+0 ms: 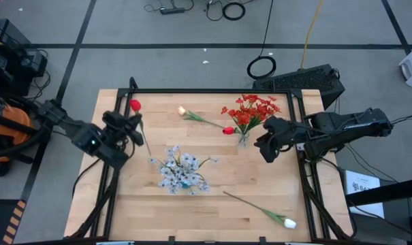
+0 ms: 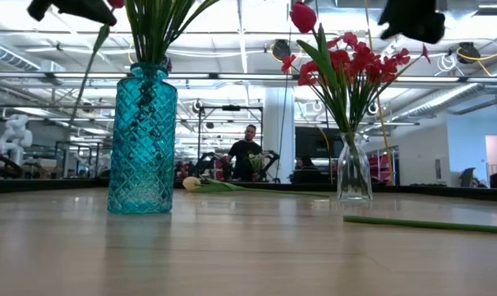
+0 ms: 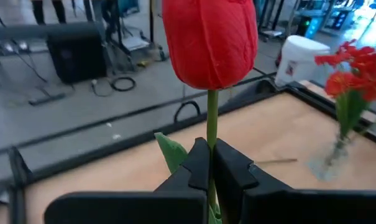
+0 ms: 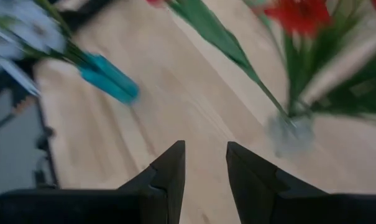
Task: Sort flowers into vase by color
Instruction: Put the red flower into the transparent flower vase
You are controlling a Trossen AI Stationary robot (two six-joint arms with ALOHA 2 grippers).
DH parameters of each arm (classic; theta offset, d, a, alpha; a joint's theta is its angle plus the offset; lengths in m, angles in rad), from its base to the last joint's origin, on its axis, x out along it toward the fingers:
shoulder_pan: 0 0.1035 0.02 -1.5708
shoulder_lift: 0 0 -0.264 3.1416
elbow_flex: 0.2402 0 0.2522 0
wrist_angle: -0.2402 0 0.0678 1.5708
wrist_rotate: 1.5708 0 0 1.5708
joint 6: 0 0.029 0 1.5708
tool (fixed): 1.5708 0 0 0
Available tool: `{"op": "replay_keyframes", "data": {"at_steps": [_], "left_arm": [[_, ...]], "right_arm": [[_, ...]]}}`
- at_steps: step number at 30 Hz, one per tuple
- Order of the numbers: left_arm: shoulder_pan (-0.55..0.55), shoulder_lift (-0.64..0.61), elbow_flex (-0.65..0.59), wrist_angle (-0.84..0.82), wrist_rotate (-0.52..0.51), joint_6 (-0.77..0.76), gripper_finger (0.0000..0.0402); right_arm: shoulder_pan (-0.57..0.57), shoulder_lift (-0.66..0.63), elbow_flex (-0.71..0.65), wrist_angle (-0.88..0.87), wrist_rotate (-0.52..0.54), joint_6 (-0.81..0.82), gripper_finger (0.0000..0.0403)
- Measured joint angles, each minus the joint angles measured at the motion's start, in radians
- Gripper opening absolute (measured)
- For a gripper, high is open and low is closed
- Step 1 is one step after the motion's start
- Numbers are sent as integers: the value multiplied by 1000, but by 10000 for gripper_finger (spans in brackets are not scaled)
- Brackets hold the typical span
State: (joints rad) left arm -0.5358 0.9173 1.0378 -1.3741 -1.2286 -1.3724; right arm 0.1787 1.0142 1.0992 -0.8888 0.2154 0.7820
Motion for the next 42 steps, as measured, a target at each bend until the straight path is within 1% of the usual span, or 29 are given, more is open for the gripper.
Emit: {"op": "replay_keyframes", "data": {"at_steps": [2,5,8,10,12,14,16,18,21,24,26,28,31,35,36,39,42], "left_arm": [[48,-27,9,105,7,171,10],[116,-69,14,375,66,532,10],[195,-89,15,679,187,952,10],[258,-91,15,843,268,1184,10],[329,-93,15,972,363,1347,10],[413,-94,15,1060,484,1440,10],[504,-92,15,1111,631,1477,10],[589,-84,15,1159,782,1486,10],[699,-65,15,1226,992,1483,10],[775,-33,15,1304,1173,1454,10],[811,-7,15,1359,1282,1410,10],[832,16,15,1397,1365,1376,10],[844,42,15,1428,1430,1335,10],[845,56,15,1435,1452,1325,10],[845,59,15,1439,1463,1325,10],[844,60,15,1447,1474,1325,10],[844,60,15,1444,1476,1325,10]], "right_arm": [[0,0,0,67,2,-28,109],[0,0,0,184,27,-80,109],[0,0,0,319,79,-148,109],[-2,8,0,428,135,-208,109],[-15,26,0,561,173,-290,109],[-30,55,2,699,175,-363,109],[-49,103,35,780,174,-428,109],[-69,170,102,783,173,-467,109],[-104,295,247,710,170,-518,109],[-148,427,411,626,125,-559,109],[-177,511,510,591,95,-582,109],[-201,586,605,560,92,-616,109],[-228,672,713,544,88,-665,109],[-253,749,832,542,-9,-675,109],[-258,765,855,532,-31,-676,109],[-260,812,912,506,-36,-691,109],[-261,835,931,493,-54,-703,109]]}}
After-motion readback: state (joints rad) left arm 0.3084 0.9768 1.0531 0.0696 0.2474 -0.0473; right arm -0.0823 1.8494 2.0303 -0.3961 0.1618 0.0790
